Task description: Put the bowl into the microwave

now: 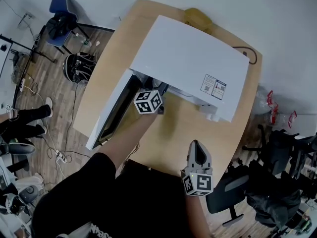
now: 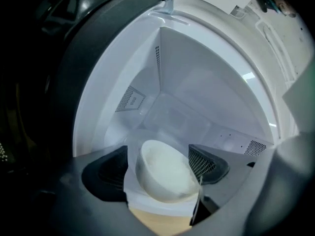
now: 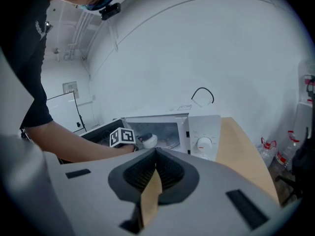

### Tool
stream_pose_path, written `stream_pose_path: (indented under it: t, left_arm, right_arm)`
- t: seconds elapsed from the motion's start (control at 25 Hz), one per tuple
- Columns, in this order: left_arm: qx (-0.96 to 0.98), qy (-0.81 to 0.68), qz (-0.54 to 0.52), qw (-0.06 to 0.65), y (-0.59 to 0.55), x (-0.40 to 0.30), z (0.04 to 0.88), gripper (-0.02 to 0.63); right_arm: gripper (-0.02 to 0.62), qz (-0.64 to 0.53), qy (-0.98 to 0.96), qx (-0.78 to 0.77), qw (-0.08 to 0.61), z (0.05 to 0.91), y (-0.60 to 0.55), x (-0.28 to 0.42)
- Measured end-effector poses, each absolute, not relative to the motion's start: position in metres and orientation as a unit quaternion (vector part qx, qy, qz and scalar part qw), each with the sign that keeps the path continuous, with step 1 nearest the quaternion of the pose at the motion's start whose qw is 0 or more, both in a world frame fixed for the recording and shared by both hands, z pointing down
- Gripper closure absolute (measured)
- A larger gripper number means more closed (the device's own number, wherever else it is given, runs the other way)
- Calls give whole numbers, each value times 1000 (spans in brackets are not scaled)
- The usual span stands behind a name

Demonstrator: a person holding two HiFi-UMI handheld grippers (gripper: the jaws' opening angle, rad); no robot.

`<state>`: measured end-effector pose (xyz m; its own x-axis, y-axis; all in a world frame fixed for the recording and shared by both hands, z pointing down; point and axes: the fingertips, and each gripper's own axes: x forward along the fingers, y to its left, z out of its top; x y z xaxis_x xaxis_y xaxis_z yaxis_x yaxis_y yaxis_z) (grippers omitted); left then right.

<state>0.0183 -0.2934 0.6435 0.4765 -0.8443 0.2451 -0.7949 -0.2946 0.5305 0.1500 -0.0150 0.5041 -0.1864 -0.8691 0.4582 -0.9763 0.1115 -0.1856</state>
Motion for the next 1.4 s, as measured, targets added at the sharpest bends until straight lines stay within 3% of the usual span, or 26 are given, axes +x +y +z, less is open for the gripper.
stream_pose_path:
  t: [0.28, 0.56, 1.4]
  left_arm:
    - [819, -497, -7, 287, -266, 14, 641, 250]
    - [874, -446, 51, 185, -243, 25, 617, 250]
    - [868, -444, 108, 194, -246, 26, 648, 253]
  right_arm:
    - [535, 172, -760, 620, 86, 472, -28, 141]
    - [535, 155, -765, 619, 81, 462, -8, 129]
    - [535, 168, -738, 648, 90, 471, 0, 150]
